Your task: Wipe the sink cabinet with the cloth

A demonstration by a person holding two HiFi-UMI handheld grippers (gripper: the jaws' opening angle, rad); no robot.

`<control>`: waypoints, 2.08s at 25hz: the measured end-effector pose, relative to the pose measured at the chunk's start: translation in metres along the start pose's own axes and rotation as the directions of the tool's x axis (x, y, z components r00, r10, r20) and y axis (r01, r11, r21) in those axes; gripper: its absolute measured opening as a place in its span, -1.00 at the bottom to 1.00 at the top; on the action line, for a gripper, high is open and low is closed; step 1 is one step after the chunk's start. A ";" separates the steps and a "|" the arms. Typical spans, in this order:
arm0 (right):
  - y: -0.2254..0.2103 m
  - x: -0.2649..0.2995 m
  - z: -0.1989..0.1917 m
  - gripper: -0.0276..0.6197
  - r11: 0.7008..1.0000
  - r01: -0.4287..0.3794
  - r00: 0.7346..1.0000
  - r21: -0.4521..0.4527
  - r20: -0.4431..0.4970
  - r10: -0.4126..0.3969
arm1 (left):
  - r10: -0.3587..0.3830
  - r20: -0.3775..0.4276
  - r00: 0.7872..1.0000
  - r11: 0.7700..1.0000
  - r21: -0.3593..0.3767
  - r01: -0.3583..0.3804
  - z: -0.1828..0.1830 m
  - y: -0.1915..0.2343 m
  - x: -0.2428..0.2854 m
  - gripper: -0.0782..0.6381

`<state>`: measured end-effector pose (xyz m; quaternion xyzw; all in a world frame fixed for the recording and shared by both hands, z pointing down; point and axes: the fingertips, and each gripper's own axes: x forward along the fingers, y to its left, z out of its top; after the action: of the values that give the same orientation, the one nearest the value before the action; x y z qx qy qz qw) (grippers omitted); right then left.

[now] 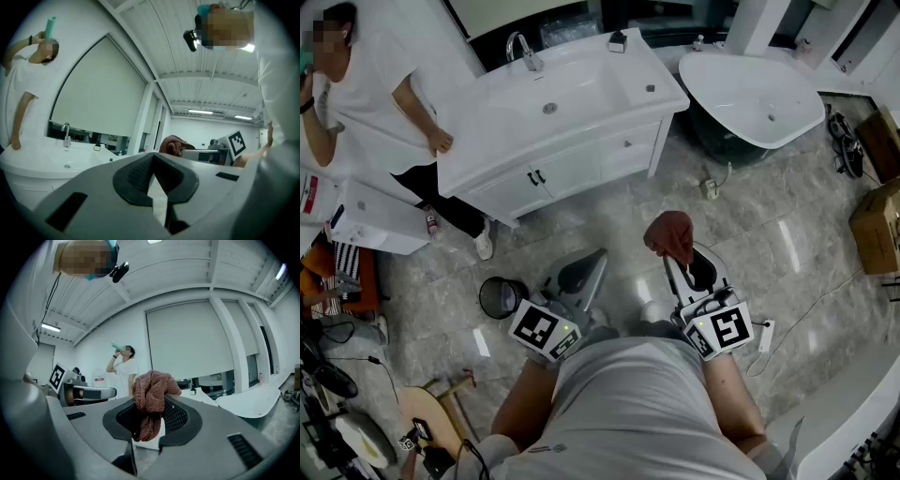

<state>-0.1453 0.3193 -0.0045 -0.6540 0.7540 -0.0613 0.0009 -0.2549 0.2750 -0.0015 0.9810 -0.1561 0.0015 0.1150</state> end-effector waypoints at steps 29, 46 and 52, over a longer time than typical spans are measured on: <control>-0.089 -0.007 -0.014 -0.57 0.994 -0.082 0.996 0.074 -0.018 0.084 | 0.130 -0.065 0.989 0.990 -0.040 -0.133 -0.029 -0.023 0.078 -0.75; -0.089 0.155 -0.034 -0.57 0.994 0.014 0.993 0.109 -0.118 -0.001 | 0.024 -0.106 0.994 0.996 -0.087 -0.033 -0.015 0.145 0.122 -0.75; -0.092 0.205 -0.041 -0.57 0.987 0.096 0.986 0.128 -0.145 -0.077 | -0.047 -0.141 0.989 0.995 -0.094 0.034 -0.012 0.194 0.131 -0.75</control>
<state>-0.0875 0.1087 0.0613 -0.6787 0.7172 -0.1579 -0.0104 -0.1899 0.0579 0.0589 0.9751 -0.1275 0.0625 0.1705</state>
